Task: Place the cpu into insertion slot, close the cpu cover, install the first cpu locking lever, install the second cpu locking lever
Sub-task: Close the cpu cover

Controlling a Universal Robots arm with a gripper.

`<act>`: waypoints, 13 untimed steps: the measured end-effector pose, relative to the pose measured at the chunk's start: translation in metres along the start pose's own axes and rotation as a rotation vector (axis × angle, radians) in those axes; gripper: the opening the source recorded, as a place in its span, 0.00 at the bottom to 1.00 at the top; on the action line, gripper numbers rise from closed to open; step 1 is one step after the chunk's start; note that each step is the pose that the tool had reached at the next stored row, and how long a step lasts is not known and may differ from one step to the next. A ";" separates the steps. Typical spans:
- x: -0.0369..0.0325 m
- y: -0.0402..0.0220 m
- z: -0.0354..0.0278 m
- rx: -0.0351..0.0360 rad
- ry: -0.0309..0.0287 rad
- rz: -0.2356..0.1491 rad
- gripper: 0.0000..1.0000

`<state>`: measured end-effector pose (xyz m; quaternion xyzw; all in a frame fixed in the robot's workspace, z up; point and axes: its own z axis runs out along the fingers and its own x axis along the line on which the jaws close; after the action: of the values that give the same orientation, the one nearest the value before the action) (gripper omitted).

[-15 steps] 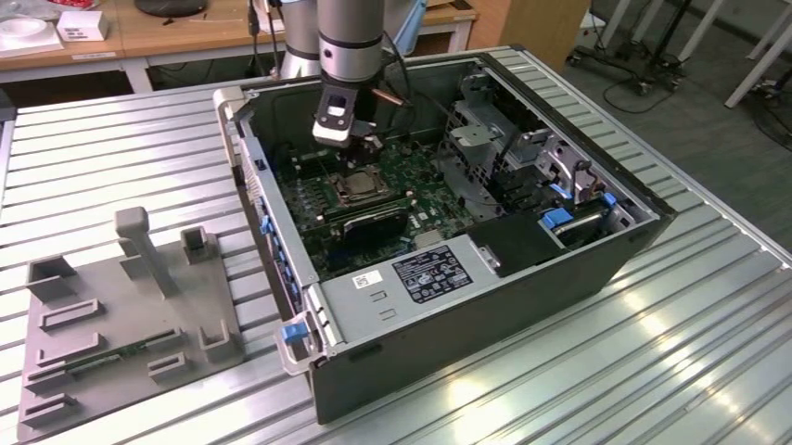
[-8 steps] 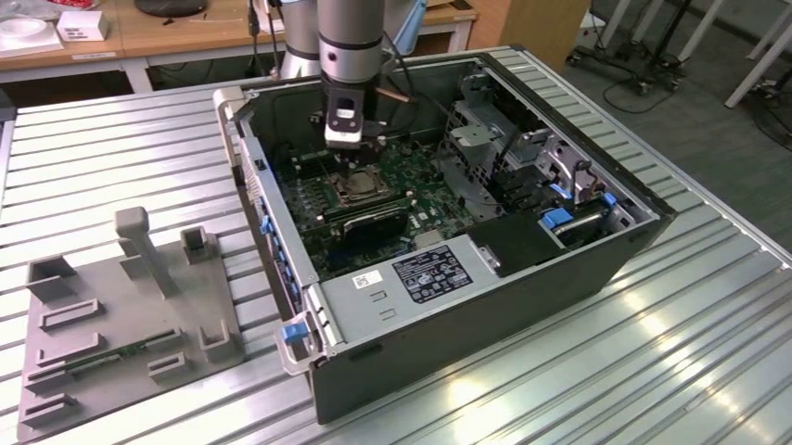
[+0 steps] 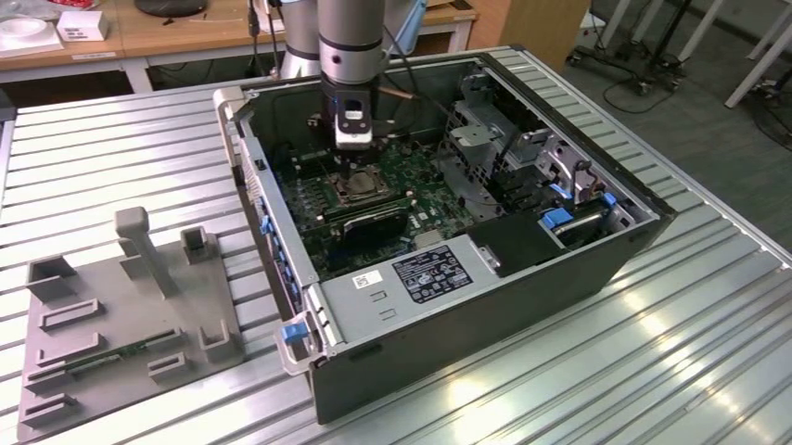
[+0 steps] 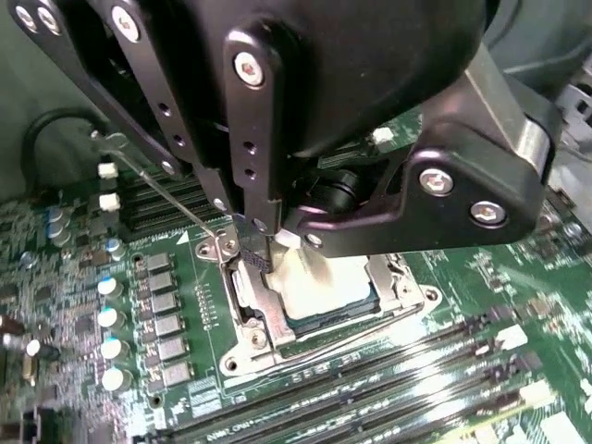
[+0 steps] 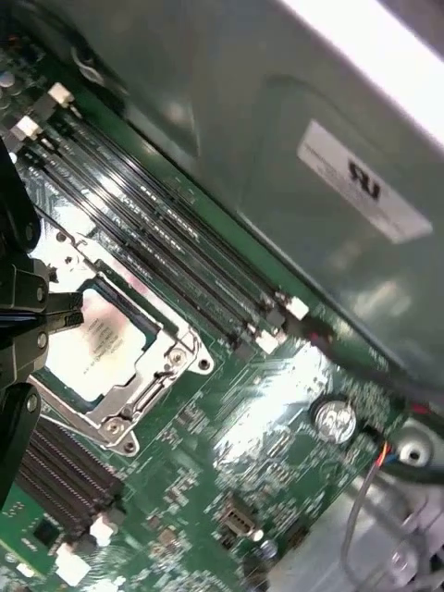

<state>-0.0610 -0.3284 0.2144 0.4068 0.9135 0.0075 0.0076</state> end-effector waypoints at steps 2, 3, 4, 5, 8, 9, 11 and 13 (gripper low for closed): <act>0.0000 0.0000 0.0003 -0.0004 0.0007 -0.036 0.11; 0.0000 0.0000 0.0005 -0.0005 0.0012 -0.056 0.11; 0.0000 0.0000 0.0006 -0.0005 0.0015 -0.074 0.11; 0.0000 0.0000 0.0008 -0.0007 0.0018 -0.092 0.11; 0.0000 0.0000 0.0012 -0.0011 0.0029 -0.146 0.11; 0.0000 0.0000 0.0014 -0.0013 0.0033 -0.164 0.11; 0.0000 0.0000 0.0017 -0.0015 0.0040 -0.200 0.11; 0.0000 0.0000 0.0020 -0.0018 0.0047 -0.237 0.11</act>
<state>-0.0610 -0.3284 0.2125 0.2961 0.9551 0.0084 0.0066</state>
